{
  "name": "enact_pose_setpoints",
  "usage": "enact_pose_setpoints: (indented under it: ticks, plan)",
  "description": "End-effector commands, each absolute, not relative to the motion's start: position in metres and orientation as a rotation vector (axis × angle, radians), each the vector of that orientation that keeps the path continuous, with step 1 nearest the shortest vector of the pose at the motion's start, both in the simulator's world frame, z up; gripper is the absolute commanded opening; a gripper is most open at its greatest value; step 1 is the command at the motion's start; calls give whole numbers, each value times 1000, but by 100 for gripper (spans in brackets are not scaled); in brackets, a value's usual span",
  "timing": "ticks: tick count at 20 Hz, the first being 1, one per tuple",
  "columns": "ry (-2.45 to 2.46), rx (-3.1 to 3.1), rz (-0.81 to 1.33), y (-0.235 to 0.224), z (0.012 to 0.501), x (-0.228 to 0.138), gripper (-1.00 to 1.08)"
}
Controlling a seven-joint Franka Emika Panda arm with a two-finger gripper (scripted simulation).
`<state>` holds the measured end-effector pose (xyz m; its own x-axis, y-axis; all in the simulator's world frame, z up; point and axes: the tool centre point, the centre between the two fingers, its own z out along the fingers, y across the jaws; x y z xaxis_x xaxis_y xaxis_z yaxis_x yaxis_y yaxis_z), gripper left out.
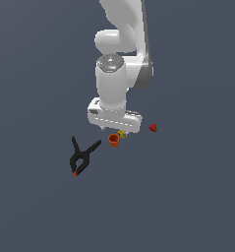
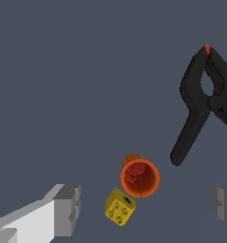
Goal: Pick up a designated object from a clutter of objects.
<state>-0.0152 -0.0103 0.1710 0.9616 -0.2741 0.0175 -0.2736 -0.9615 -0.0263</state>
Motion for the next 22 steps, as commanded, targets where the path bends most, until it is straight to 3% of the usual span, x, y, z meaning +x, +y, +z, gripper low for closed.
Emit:
enact_pose_setpoints:
  ticks: [1,10,22]
  plan:
    - [490,-3086,-25,-12,147,-23,100]
    - [618,-3077,-4,-15,97,-47,100]
    - [639,-3076,1,-16,82,-52,100]
